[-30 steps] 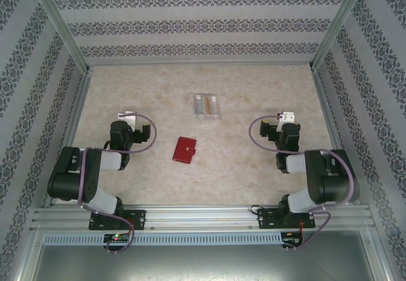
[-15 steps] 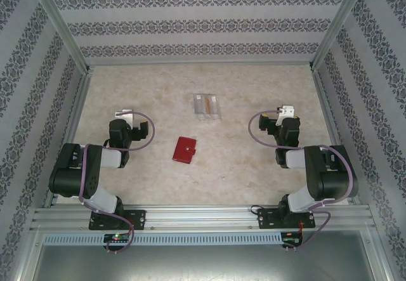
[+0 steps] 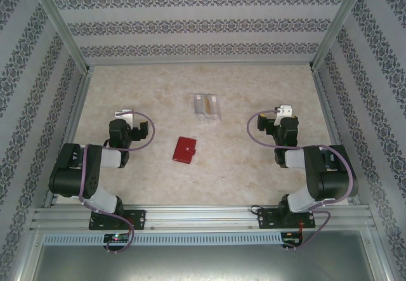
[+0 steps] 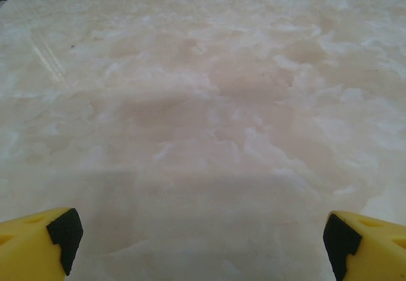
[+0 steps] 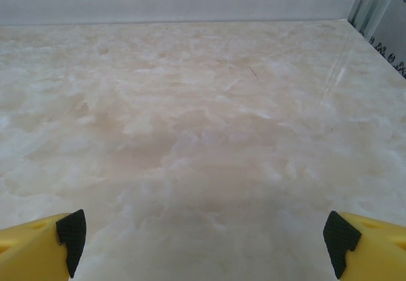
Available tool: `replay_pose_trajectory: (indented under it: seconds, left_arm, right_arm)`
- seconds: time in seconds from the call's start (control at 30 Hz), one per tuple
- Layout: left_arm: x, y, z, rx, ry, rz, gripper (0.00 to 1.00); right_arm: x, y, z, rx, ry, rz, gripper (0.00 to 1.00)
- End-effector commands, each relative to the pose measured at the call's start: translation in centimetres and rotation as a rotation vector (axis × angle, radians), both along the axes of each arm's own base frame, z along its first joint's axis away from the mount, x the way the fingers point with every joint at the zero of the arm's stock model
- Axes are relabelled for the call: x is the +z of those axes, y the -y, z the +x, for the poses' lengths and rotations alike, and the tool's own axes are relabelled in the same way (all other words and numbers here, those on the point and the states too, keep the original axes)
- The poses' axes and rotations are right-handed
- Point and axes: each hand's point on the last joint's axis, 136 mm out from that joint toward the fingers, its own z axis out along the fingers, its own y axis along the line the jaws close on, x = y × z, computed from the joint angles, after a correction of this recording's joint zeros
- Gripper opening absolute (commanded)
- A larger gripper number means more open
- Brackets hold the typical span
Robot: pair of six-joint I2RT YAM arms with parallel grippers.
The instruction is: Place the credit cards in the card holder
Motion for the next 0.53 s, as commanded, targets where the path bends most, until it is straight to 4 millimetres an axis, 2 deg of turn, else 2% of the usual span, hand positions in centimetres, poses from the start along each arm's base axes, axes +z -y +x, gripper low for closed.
replay_pose_trajectory:
  seconds: [0.0, 0.13, 0.5]
  left_arm:
    - [1.65, -0.68, 0.94, 0.03, 0.063, -0.006, 0.99]
    - [1.61, -0.58, 0.93, 0.028, 0.062, -0.006, 0.99]
    - [1.68, -0.58, 0.96, 0.028, 0.064, -0.007, 0.99]
  right_arm:
    - [1.37, -0.23, 0.61, 0.01, 0.036, -0.012, 0.98]
    - [1.29, -0.94, 0.72, 0.053, 0.03, -0.011, 0.98]
    - [1.35, -0.92, 0.68, 0.059, 0.032, -0.007, 0.98]
